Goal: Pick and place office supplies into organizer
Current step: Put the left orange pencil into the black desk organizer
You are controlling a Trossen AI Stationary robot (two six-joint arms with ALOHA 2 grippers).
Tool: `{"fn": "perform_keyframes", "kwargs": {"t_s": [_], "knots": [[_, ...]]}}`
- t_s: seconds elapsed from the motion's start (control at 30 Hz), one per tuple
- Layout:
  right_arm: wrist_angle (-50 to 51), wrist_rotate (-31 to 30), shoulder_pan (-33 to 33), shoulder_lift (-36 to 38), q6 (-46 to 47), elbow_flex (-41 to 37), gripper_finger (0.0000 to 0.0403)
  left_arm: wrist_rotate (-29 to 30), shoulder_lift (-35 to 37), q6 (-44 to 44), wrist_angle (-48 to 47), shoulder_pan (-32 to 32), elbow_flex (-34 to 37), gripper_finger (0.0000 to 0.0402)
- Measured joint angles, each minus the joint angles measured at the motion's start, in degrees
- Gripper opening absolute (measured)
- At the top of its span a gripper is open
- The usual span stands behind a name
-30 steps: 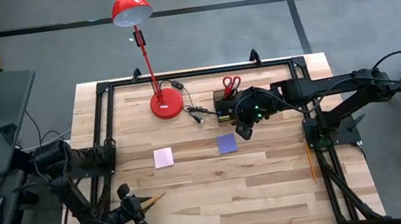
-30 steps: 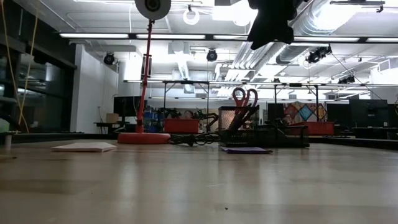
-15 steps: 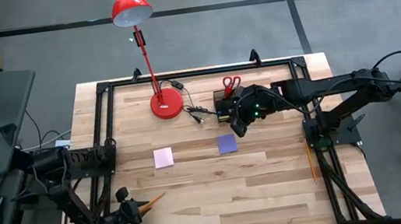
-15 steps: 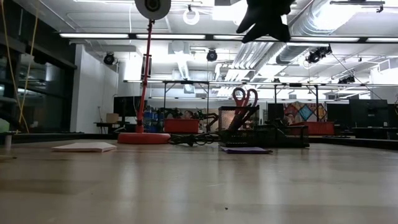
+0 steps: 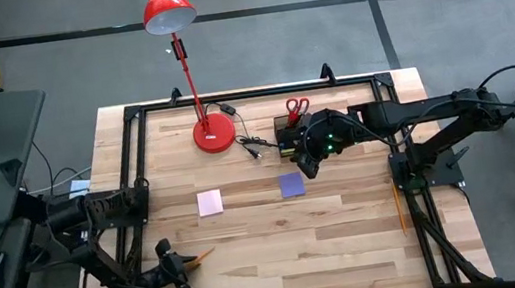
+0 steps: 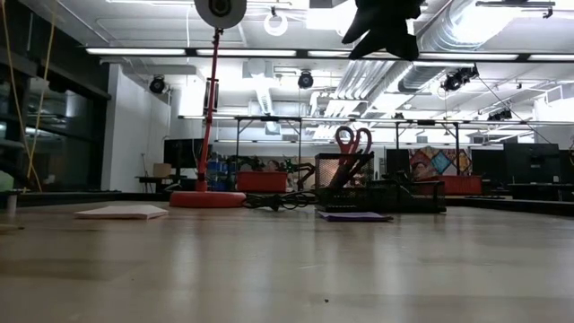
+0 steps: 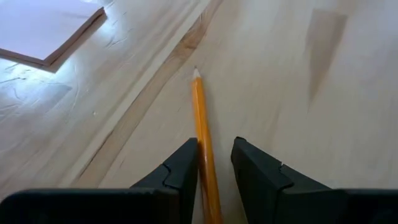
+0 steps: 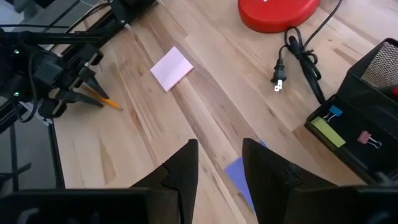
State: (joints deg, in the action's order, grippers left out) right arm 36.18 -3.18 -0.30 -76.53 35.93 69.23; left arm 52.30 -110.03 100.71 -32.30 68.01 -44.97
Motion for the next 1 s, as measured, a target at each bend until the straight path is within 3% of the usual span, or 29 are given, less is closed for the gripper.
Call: {"fn": "perform_keyframes", "kwargs": {"t_s": [0.13,0.3,0.67,1.0], "knots": [[0.00,0.02,0.00,0.00,-0.12,0.00,0.0114,0.28,0.38,-0.57,0.30,-1.00,0.02,0.0078],[0.00,-0.77,0.00,0.00,-0.53,0.00,0.0114,1.34,0.38,-1.54,1.38,-3.01,0.10,0.0014],[-0.42,-0.87,0.00,0.00,-1.43,0.00,0.0114,2.40,1.76,-2.01,4.10,-8.63,0.96,0.0012],[-0.42,-0.92,0.04,0.00,-2.94,0.00,0.0114,4.06,6.54,-10.69,4.05,-12.22,1.01,0.0001]]}}
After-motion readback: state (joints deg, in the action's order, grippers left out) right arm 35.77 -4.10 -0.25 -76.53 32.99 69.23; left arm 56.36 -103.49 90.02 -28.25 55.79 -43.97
